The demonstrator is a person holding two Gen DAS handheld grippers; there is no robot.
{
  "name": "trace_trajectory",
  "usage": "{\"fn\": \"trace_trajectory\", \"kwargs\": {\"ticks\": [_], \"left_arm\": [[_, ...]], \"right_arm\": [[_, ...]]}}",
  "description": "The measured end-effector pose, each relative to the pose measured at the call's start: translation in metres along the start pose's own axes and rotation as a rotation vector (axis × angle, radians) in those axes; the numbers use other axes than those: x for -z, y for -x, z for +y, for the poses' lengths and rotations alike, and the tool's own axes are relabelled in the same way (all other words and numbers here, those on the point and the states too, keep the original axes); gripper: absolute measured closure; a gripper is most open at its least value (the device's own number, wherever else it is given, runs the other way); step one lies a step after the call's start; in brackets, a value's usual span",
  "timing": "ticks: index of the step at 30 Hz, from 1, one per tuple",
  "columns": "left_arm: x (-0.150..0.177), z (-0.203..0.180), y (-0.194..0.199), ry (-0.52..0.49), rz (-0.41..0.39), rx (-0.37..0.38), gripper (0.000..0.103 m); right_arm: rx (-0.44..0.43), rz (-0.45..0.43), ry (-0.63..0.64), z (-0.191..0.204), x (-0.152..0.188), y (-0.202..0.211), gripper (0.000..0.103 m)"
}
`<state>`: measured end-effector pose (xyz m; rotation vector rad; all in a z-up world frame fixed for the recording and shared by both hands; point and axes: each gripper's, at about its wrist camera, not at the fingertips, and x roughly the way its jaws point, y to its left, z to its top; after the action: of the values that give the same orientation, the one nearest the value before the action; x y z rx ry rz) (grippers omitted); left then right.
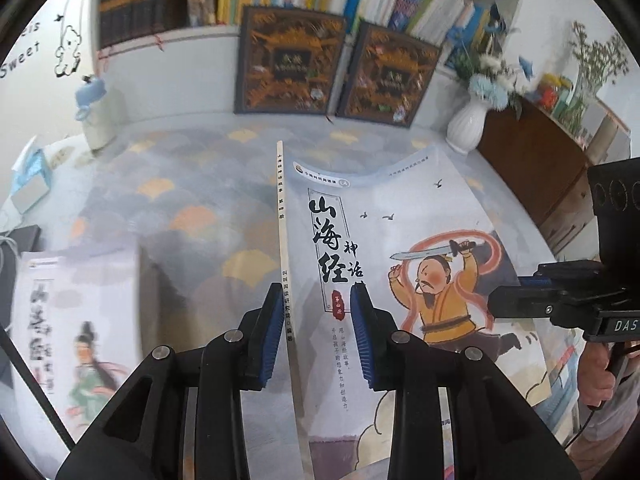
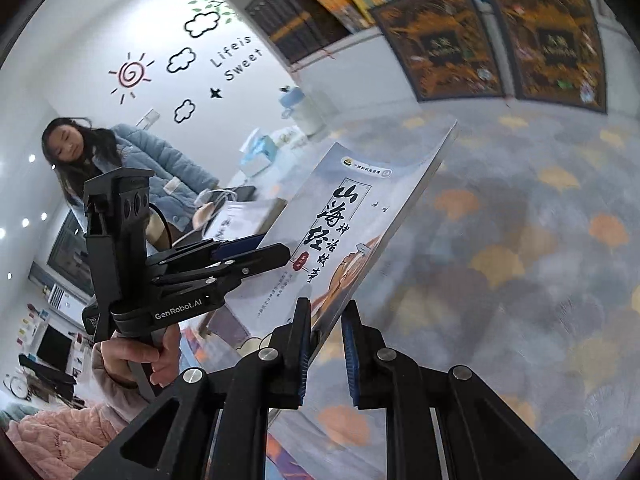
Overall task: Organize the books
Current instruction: 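Lift the warrior-cover book with the left tool and lower it onto the stack, then open the left tool and pull it back from the stack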
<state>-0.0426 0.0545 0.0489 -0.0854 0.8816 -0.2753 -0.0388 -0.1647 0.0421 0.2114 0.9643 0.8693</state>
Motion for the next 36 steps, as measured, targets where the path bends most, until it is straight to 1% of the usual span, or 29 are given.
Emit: {"fn": "trace_trajectory", "kwargs": {"ticks": [4, 5, 7, 13, 18, 23, 25, 26, 27, 29, 30, 31, 32, 33, 34, 35, 36], "left_arm": [[-0.001, 0.028, 0.027, 0.029, -0.048, -0.035, 0.074], [-0.002, 0.034, 0.031, 0.035, -0.057, -0.041, 0.074], [-0.001, 0.050, 0.043, 0.053, -0.077, -0.062, 0.071], [0.008, 0.108, 0.074, 0.131, -0.119, -0.124, 0.071], [0.028, 0.158, 0.090, 0.207, -0.114, -0.169, 0.071], [0.049, 0.181, 0.089, 0.240, -0.078, -0.191, 0.071], [0.057, 0.189, 0.084, 0.250, -0.057, -0.193, 0.071], [0.060, 0.192, 0.080, 0.248, -0.037, -0.206, 0.071], [0.062, 0.193, 0.075, 0.239, -0.018, -0.246, 0.070], [0.065, 0.189, 0.069, 0.190, -0.001, -0.415, 0.067], [0.065, 0.186, 0.069, 0.172, 0.007, -0.493, 0.063], [0.064, 0.182, 0.069, 0.154, 0.009, -0.550, 0.058], [0.063, 0.175, 0.071, 0.130, 0.000, -0.562, 0.053], [0.063, 0.171, 0.072, 0.121, -0.009, -0.540, 0.030], [0.061, 0.163, 0.075, 0.105, -0.029, -0.486, 0.009], [0.060, 0.158, 0.076, 0.096, -0.042, -0.466, 0.006], [0.059, 0.149, 0.079, 0.082, -0.062, -0.451, 0.006]], "right_arm": [[-0.029, 0.010, 0.042, 0.026, -0.013, -0.017, 0.088], [-0.037, 0.014, 0.059, 0.035, -0.018, -0.026, 0.088], [-0.055, 0.026, 0.085, 0.049, -0.025, -0.040, 0.088], [-0.124, 0.086, 0.144, 0.093, -0.041, -0.091, 0.087], [-0.186, 0.138, 0.172, 0.123, -0.045, -0.132, 0.087], [-0.218, 0.199, 0.176, 0.135, -0.034, -0.167, 0.087], [-0.215, 0.221, 0.167, 0.134, -0.028, -0.177, 0.087], [-0.205, 0.233, 0.158, 0.131, -0.024, -0.183, 0.087], [-0.188, 0.238, 0.155, 0.131, -0.019, -0.186, 0.087], [-0.107, 0.241, 0.151, 0.126, -0.012, -0.195, 0.083], [-0.085, 0.243, 0.136, 0.122, -0.009, -0.197, 0.083], [-0.099, 0.226, 0.116, 0.120, -0.007, -0.195, 0.078], [-0.079, 0.224, 0.105, 0.118, -0.005, -0.192, 0.061], [-0.047, 0.227, 0.105, 0.117, -0.004, -0.189, 0.048], [-0.009, 0.224, 0.108, 0.117, -0.001, -0.185, 0.020], [0.007, 0.208, 0.106, 0.115, 0.002, -0.179, 0.005], [0.012, 0.191, 0.099, 0.110, 0.000, -0.172, 0.005]]}}
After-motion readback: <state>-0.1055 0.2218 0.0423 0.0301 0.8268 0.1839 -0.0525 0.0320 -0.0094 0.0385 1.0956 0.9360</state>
